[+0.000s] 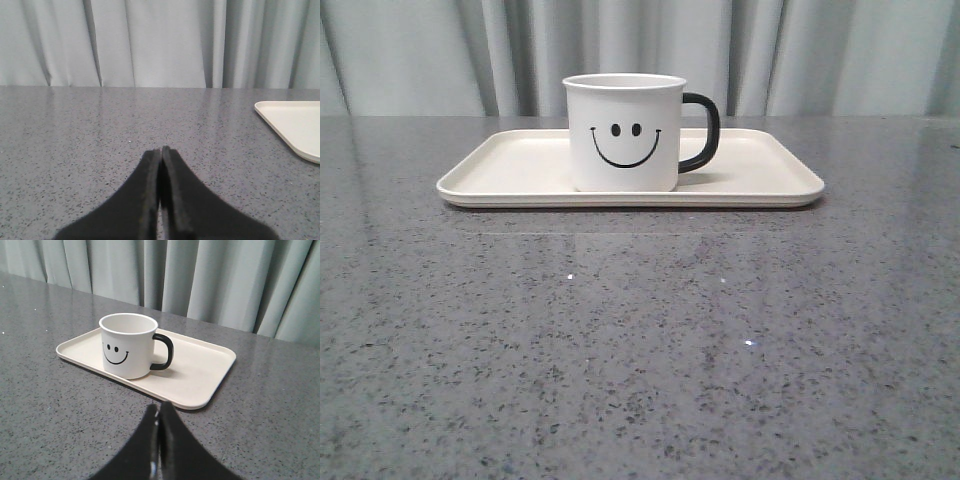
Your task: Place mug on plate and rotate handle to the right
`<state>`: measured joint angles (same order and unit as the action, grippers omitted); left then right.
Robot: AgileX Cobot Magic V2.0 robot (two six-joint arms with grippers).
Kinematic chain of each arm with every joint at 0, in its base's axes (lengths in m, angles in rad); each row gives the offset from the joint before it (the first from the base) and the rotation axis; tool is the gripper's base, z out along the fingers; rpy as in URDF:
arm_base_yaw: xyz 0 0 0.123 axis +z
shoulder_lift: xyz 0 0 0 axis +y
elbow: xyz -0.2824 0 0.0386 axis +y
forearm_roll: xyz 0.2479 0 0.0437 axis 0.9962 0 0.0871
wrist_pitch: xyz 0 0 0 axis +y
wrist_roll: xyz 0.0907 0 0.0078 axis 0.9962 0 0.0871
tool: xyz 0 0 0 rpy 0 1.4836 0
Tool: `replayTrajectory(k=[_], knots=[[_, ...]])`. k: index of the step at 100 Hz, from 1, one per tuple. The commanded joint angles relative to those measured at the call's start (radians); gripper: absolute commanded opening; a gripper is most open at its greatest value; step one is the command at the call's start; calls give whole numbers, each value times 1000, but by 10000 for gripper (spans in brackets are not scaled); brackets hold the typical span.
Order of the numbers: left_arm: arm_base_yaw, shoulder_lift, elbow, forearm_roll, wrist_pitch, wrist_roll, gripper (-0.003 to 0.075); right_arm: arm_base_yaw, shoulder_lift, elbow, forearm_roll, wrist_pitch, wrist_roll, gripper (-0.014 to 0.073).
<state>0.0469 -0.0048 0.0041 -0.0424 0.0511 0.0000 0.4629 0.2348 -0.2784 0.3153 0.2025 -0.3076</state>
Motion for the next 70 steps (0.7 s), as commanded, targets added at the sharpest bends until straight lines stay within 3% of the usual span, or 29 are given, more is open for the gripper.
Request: replayTrajectory(k=[1, 43, 56, 70], knots=[[-2, -33, 4, -2, -75, 0, -19, -5, 7, -25, 6, -84, 1, -69], [-2, -33, 4, -2, -75, 0, -19, -5, 7, -25, 4, -127, 1, -69], [-2, -33, 4, -2, -75, 0, -19, -14, 8, 2, -94, -234, 5, -69], [-2, -33, 4, -2, -75, 0, -19, -60, 8, 65, -159, -368, 117, -69]])
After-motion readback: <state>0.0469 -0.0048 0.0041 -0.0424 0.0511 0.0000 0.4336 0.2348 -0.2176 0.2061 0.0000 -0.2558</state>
